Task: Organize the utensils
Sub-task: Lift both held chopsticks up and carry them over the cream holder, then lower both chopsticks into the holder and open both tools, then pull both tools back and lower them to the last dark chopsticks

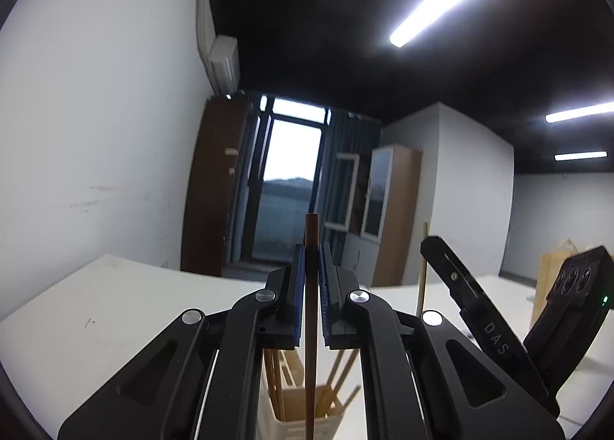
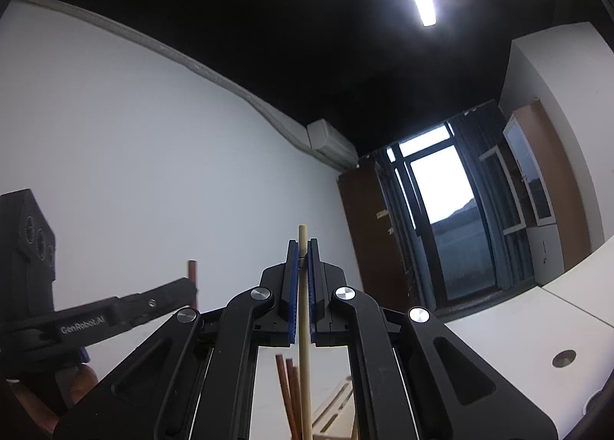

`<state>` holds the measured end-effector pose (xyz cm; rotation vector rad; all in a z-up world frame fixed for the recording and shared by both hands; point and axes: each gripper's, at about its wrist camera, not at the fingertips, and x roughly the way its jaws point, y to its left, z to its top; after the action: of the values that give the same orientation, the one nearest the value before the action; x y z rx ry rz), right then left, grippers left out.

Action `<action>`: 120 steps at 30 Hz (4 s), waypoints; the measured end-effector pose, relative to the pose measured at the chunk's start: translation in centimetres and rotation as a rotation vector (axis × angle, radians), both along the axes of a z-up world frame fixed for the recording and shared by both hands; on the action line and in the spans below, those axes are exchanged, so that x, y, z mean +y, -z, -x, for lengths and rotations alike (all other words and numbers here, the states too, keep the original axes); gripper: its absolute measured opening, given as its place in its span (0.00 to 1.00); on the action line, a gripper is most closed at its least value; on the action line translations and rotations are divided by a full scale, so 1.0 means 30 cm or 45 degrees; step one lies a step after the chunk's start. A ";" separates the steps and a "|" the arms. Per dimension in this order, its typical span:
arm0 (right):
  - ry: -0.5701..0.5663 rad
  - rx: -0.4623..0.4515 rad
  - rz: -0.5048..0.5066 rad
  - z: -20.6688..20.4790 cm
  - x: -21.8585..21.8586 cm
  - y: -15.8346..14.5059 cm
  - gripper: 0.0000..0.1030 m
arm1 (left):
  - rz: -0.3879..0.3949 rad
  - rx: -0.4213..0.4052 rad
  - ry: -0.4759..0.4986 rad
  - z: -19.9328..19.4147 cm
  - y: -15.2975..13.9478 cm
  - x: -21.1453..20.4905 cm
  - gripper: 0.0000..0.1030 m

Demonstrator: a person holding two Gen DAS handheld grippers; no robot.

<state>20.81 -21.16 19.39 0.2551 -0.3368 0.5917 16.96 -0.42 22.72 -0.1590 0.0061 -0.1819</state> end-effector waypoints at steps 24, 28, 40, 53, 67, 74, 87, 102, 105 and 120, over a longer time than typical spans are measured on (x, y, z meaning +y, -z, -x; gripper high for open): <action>-0.080 0.020 -0.033 -0.210 0.005 0.043 0.05 | 0.179 -0.264 -0.101 -0.083 0.012 0.013 0.06; -0.084 0.046 -0.032 -0.218 0.005 0.054 0.05 | 0.150 -0.216 -0.122 -0.147 0.044 0.000 0.06; -0.082 0.141 0.001 -0.206 0.030 0.113 0.05 | 0.074 -0.025 -0.030 -0.220 0.105 0.014 0.07; -0.061 0.168 0.095 -0.158 0.055 0.138 0.05 | 0.051 0.069 0.024 -0.226 0.147 0.030 0.07; -0.022 0.241 0.093 -0.155 0.012 0.137 0.22 | 0.094 0.094 0.044 -0.183 0.132 0.083 0.18; 0.033 0.247 0.134 -0.103 0.018 0.126 0.25 | 0.057 0.112 0.017 -0.137 0.096 0.086 0.26; 0.103 0.277 0.194 -0.007 0.018 0.117 0.40 | -0.105 0.221 -0.002 -0.067 0.100 0.029 0.45; 0.159 0.438 0.360 0.045 0.037 0.139 0.57 | -0.171 0.397 0.016 -0.022 0.164 0.067 0.60; 0.159 0.515 0.409 0.047 0.045 0.158 0.59 | -0.188 0.416 0.002 -0.001 0.202 0.084 0.63; 0.180 0.857 0.660 0.027 0.129 0.396 0.65 | -0.133 0.557 -0.055 0.043 0.337 0.196 0.64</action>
<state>19.99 -17.30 7.50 -0.0776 0.4454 0.4052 15.68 5.46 12.62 -0.0918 0.4467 -0.1002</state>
